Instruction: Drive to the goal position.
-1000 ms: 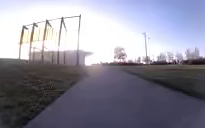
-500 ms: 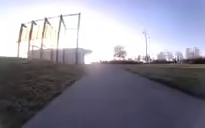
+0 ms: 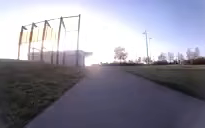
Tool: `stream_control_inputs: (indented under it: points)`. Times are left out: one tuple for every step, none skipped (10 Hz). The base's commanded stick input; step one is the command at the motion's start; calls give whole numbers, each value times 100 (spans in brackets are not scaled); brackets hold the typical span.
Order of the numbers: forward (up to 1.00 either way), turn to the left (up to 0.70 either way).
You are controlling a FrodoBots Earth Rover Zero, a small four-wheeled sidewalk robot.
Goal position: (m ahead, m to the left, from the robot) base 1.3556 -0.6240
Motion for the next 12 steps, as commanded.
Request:
stream_control_inputs:
  points:
    - [50, 0]
    - [50, 0]
    - [50, 0]
    - [50, 0]
    - [50, 0]
    - [50, 0]
    - [50, 0]
    - [50, 0]
    - [50, 0]
    - [50, 0]
    - [50, 0]
    - [50, 0]
